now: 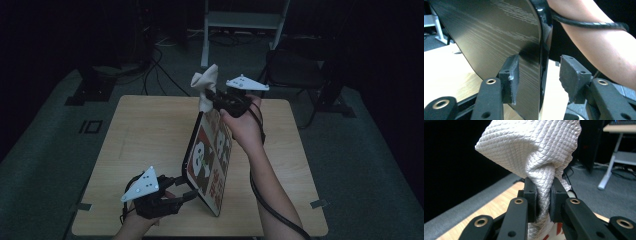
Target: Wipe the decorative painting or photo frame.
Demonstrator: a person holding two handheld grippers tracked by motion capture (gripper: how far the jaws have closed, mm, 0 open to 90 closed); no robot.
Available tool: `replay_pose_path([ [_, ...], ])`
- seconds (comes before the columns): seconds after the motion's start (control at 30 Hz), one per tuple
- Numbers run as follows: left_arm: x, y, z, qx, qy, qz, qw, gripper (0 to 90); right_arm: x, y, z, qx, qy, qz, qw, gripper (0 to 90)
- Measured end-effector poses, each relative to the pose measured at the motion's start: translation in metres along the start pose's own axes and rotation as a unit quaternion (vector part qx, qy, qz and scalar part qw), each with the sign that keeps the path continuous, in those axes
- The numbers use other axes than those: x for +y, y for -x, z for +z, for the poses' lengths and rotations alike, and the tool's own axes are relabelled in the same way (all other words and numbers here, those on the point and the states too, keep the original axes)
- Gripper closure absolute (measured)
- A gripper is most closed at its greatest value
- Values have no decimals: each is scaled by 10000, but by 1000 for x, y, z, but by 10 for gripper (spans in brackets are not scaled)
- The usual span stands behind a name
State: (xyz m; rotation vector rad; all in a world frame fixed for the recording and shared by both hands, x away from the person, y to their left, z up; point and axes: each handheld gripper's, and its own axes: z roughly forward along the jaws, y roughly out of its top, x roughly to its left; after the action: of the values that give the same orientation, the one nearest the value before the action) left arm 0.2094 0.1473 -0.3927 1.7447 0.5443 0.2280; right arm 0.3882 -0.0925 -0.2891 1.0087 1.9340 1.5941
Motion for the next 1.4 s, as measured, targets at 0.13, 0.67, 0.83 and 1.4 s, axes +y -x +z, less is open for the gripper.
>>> replay_pose_path([
  [0.13, -2, 3, 5, 312, 33, -90, 9995, 479, -5, -8, -24, 112, 230, -79, 9996, 792],
  [0.67, -10, 2, 17, 628, 10, -208, 9978, 554, -70, 11, -97, -207, 345, 115, 9991, 790],
  [0.83, -10, 2, 11, 720, -12, -177, 9972, 582, -84, 15, -104, -272, 291, 184, 9990, 790],
  [1.4, -9, -33, -19, 973, 2, -253, 9949, 720, -91, 24, -137, -504, 592, 278, 9966, 791],
])
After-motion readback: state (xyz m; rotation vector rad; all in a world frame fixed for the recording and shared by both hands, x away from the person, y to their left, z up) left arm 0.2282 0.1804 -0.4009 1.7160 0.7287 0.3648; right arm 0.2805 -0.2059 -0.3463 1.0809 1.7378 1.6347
